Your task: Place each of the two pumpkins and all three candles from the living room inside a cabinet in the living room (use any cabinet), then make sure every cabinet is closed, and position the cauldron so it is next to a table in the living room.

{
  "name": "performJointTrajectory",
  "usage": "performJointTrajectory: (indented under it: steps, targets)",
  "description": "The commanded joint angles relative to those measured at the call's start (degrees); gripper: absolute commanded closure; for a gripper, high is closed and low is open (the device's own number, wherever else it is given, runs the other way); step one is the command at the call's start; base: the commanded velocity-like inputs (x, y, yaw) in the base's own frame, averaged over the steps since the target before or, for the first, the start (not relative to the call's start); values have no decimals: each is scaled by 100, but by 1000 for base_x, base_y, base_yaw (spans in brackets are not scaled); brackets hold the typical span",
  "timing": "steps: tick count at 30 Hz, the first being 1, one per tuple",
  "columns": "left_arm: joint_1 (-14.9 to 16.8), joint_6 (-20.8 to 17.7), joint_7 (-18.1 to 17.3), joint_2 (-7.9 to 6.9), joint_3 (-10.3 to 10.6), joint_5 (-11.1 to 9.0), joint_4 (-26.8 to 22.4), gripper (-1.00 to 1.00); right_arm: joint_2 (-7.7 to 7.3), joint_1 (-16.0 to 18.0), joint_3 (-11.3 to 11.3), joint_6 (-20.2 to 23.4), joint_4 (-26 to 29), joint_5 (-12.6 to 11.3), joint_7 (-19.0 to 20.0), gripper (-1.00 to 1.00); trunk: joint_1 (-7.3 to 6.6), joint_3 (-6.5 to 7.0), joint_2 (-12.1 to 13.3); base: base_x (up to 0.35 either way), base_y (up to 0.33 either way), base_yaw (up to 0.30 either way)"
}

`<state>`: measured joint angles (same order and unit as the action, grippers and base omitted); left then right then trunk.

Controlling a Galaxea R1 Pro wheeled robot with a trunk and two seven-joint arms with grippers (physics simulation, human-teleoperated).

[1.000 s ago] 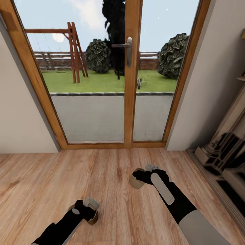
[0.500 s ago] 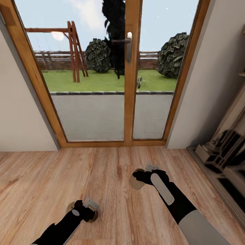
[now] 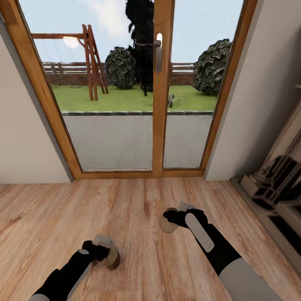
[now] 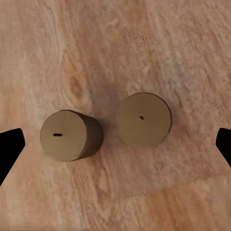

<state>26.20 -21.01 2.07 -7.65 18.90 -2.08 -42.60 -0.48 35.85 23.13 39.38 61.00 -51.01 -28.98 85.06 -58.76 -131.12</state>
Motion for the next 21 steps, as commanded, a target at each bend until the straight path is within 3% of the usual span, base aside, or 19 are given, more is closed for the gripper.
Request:
performJointTrajectory:
  steps: [1, 2, 5, 10, 13, 16, 21]
  targets:
    - [23, -36, 25, -4, -127, -27, -14, -100, -5, 7, 16, -6, 8, -60, -55, 100, 21, -24, -44, 0, 0, 0]
    - [40, -43, 35, 13, -337, -28, -21, -100, -5, 8, 16, -5, 8, -59, -55, 100, 43, -42, -84, 0, 0, 0]
    - [56, -50, 90, 49, -672, -41, -47, -100, -5, 9, 16, -8, 8, -60, -55, 100, 109, -96, -204, 0, 0, 0]
    - [60, -64, 119, 79, -1069, -87, -238, -100, -5, 5, 16, -9, 8, -58, -55, 100, 219, -185, -405, 0, 0, 0]
    - [60, -70, 133, 90, -1123, -298, -288, -100, -5, 8, 16, -9, 8, -58, -55, 100, 285, -239, -525, 0, 0, 0]
    - [60, -70, 177, 96, -1138, -630, -305, -100, -5, 9, 16, -9, -52, -59, -49, 100, 351, -293, -646, 0, 0, 0]
    - [60, -77, 653, 95, -1150, -1171, -478, -100, 3, 8, 16, -17, -134, -64, -34, 100, 461, -383, -846, 0, 0, 0]
